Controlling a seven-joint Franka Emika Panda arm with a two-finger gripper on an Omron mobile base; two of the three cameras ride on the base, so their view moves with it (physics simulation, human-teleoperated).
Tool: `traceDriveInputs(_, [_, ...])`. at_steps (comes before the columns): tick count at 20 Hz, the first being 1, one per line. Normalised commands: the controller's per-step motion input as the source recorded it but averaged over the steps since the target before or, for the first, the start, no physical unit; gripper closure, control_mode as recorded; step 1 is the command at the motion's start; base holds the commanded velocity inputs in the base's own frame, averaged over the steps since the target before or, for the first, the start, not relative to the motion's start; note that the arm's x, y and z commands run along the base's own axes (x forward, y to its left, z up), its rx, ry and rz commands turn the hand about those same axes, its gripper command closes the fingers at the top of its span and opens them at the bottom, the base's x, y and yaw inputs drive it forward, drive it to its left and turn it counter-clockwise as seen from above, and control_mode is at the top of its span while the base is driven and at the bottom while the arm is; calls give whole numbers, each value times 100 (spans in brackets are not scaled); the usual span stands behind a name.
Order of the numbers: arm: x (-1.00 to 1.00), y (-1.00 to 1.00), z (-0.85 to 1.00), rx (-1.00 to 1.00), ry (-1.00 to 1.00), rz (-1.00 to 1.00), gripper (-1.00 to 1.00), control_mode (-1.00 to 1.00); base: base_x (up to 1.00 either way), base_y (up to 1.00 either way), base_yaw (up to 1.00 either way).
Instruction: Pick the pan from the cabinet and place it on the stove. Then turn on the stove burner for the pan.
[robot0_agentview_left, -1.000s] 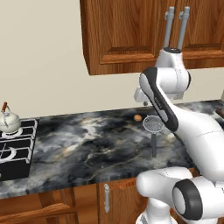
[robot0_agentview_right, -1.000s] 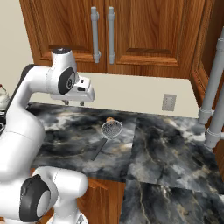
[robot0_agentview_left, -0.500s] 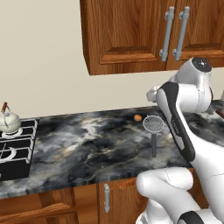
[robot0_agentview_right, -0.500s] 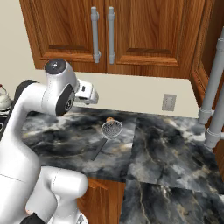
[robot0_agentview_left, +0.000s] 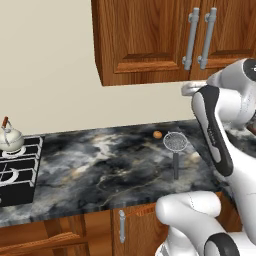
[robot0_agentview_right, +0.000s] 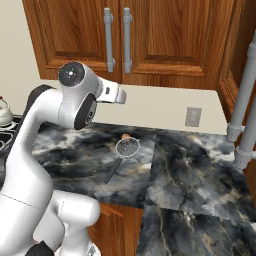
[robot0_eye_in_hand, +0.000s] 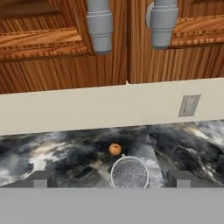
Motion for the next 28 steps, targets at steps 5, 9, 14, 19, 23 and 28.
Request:
traceDriveInputs(5, [34, -32, 58, 0, -7, -1, -100, -100, 0, 0, 0])
traceDriveInputs(9, [23, -25, 24, 1, -15, -1, -100, -100, 0, 0, 0])
traceDriveInputs(14, [18, -12, 16, 0, -22, 0, -100, -100, 0, 0, 0])
traceDriveInputs(19, [15, -23, 10, 0, -25, 0, -100, -100, 0, 0, 0])
traceDriveInputs(23, [26, -20, 1, 0, -21, 0, -100, -100, 0, 0, 0])
traceDriveInputs(28, [40, -7, 1, 0, -12, 0, -100, -100, 0, 0, 0])
